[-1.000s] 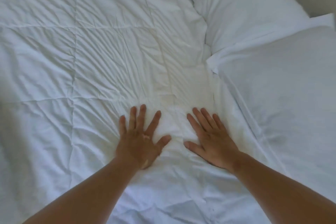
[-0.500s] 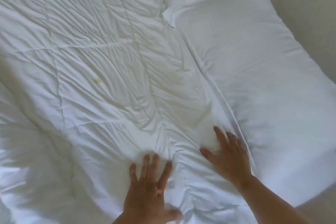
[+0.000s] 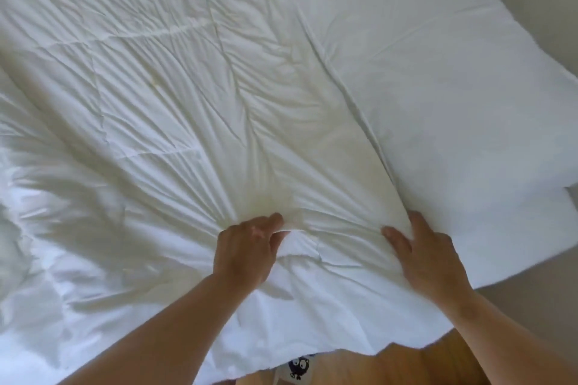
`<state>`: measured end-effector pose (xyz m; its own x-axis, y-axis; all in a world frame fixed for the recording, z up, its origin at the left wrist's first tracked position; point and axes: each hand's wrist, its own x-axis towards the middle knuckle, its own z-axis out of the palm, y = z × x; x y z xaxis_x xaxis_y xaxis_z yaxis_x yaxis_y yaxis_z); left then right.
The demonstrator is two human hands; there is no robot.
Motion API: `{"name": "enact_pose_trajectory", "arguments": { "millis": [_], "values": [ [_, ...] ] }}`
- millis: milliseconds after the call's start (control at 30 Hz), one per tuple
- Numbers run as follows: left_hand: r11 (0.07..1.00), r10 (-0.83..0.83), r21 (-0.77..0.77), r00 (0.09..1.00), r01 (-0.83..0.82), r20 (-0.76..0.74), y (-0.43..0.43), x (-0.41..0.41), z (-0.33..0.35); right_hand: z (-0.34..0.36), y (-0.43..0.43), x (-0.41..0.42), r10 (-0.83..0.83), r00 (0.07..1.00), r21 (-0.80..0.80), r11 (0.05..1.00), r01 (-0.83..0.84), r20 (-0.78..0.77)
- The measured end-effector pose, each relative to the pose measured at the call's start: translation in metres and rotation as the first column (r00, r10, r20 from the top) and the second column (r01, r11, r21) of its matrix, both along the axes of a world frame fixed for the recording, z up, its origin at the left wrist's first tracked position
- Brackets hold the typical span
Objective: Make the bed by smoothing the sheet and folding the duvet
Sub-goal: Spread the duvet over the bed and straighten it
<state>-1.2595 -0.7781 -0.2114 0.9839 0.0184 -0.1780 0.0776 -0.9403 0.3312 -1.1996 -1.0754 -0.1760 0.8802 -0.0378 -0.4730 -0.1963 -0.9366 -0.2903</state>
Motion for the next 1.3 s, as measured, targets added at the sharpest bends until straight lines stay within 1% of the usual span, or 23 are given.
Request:
{"name": "enact_pose_trajectory", "arguments": {
  "millis": [33,100,167,233,300,333,400,433,500,567,633,667,700,767,833,867,933,967,1000,1067,1133,1200,1300],
  "values": [
    [0.999,-0.026,-0.026,0.999,0.026,-0.027,-0.005,-0.003,-0.001,-0.001,-0.003,-0.003,0.02,0.999,-0.056,0.998,-0.022,-0.042],
    [0.994,-0.101,0.025,0.988,0.104,-0.12,-0.012,-0.017,-0.009,-0.011,-0.002,-0.013,0.129,0.986,-0.194,0.97,-0.148,-0.107],
    [0.989,-0.111,0.065,0.965,0.13,-0.236,-0.013,-0.029,-0.008,-0.015,0.007,-0.016,0.213,0.976,-0.268,0.944,-0.194,0.043],
    [0.982,-0.17,0.021,0.92,0.189,-0.353,-0.008,-0.042,0.004,-0.012,0.028,-0.02,0.304,0.93,-0.299,0.925,-0.235,0.209],
    [0.961,-0.255,0.001,0.885,0.277,-0.39,0.007,-0.058,0.022,-0.008,0.062,-0.037,0.43,0.857,-0.233,0.898,-0.373,0.284],
    [0.96,-0.253,0.0,0.87,0.279,-0.423,0.019,-0.068,0.032,-0.007,0.083,-0.051,0.497,0.817,-0.176,0.868,-0.465,0.292],
    [0.988,-0.123,0.029,0.891,0.151,-0.437,0.054,-0.09,0.05,-0.012,0.123,-0.082,0.624,0.735,-0.059,0.772,-0.633,0.268],
    [0.998,-0.019,0.055,0.919,0.044,-0.394,0.075,-0.103,0.061,-0.013,0.144,-0.098,0.672,0.694,-0.007,0.72,-0.694,0.259],
    [0.975,0.22,0.082,0.955,-0.208,-0.196,0.126,-0.132,0.082,-0.01,0.186,-0.123,0.722,0.643,0.089,0.645,-0.759,0.254],
    [0.908,0.4,0.143,0.916,-0.394,-0.018,0.186,-0.164,0.097,0.004,0.234,-0.139,0.703,0.641,0.163,0.625,-0.763,0.307],
    [0.829,0.523,0.234,0.852,-0.507,-0.005,0.244,-0.191,0.11,0.018,0.287,-0.152,0.668,0.622,0.212,0.593,-0.777,0.409],
    [0.807,0.543,0.313,0.837,-0.502,-0.058,0.273,-0.204,0.112,0.025,0.313,-0.158,0.65,0.614,0.245,0.571,-0.783,0.448],
    [0.804,0.531,0.4,0.834,-0.439,-0.152,0.3,-0.215,0.113,0.032,0.34,-0.165,0.643,0.605,0.275,0.544,-0.793,0.47],
    [0.822,0.44,0.518,0.84,-0.235,-0.318,0.348,-0.231,0.108,0.044,0.395,-0.183,0.658,0.57,0.294,0.491,-0.82,0.492],
    [0.814,0.346,0.576,0.86,-0.076,-0.375,0.382,-0.238,0.098,0.047,0.442,-0.204,0.737,0.528,0.259,0.461,-0.849,0.421],
    [0.798,0.321,0.601,0.874,-0.042,-0.364,0.398,-0.24,0.092,0.041,0.464,-0.214,0.795,0.518,0.225,0.467,-0.855,0.316],
    [0.794,0.293,0.602,0.921,-0.086,-0.255,0.426,-0.242,0.079,0.02,0.498,-0.227,0.811,0.584,0.174,0.572,-0.802,0.029],
    [0.798,0.28,0.592,0.94,-0.113,-0.197,0.44,-0.24,0.072,0.005,0.509,-0.229,0.768,0.64,0.115,0.639,-0.76,-0.036],
    [0.8,0.259,0.591,0.95,-0.108,-0.177,0.456,-0.237,0.063,-0.008,0.518,-0.23,0.718,0.694,0.049,0.696,-0.717,-0.054],
    [0.818,0.232,0.574,0.935,-0.039,-0.267,0.479,-0.231,0.052,-0.03,0.533,-0.232,0.658,0.752,-0.071,0.752,-0.656,0.03],
    [0.841,0.178,0.539,0.923,0.037,-0.34,0.486,-0.228,0.045,-0.045,0.543,-0.235,0.644,0.755,-0.122,0.765,-0.633,0.12],
    [0.851,0.129,0.521,0.936,0.065,-0.328,0.482,-0.227,0.041,-0.049,0.549,-0.238,0.62,0.761,-0.123,0.784,-0.608,0.192],
    [0.894,0.121,0.441,0.901,0.084,-0.418,0.482,-0.243,0.054,-0.045,0.544,-0.258,0.615,0.756,-0.059,0.783,-0.62,0.222]
  ]
}}
